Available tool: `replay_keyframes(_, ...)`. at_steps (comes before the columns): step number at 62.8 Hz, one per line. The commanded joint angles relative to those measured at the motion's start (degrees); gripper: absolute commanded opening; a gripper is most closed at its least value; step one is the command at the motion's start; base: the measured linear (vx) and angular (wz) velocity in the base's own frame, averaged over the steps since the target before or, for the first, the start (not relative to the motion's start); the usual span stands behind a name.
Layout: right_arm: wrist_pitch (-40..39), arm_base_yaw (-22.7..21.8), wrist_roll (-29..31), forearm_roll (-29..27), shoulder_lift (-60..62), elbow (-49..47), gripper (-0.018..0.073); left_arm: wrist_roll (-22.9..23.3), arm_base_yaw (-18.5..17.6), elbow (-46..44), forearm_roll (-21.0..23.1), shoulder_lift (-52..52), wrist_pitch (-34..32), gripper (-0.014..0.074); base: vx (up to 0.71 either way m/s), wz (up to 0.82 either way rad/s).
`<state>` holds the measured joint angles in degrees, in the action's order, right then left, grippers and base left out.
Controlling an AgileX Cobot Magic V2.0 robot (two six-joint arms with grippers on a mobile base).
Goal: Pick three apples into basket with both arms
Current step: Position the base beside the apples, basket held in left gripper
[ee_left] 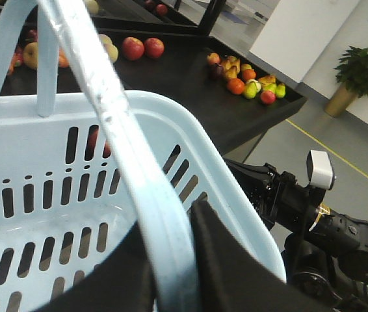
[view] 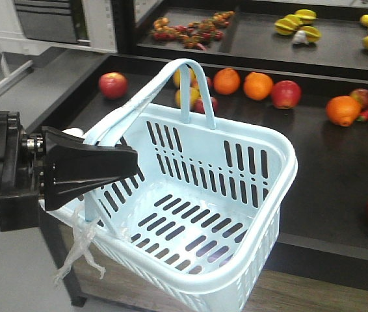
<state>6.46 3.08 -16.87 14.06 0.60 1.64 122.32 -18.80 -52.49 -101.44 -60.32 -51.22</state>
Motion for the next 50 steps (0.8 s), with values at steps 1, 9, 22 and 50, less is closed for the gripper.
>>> replay_keyframes(1, -4.17, -0.28, 0.02, 0.75, 0.6, 0.75, -0.0004, 0.82, -0.09, -1.75, 0.01, 1.34, 0.86, -0.0007, 0.07, -0.43)
replay_keyframes(9, -4.17, -0.28, 0.02, 0.75, 0.6, 0.75, -0.0004, 0.82, -0.09, -1.75, 0.01, 1.34, 0.86, -0.0007, 0.06, -0.41)
replay_keyframes(22, -4.17, -0.28, 0.02, 0.75, 0.6, 0.75, -0.0004, 0.82, -0.09, -1.75, 0.01, 1.34, 0.86, -0.0007, 0.06, -0.34)
replay_keyframes(50, -4.17, -0.28, 0.02, 0.75, 0.6, 0.75, -0.0004, 0.82, -0.09, -1.75, 0.01, 1.34, 0.86, -0.0007, 0.06, -0.27)
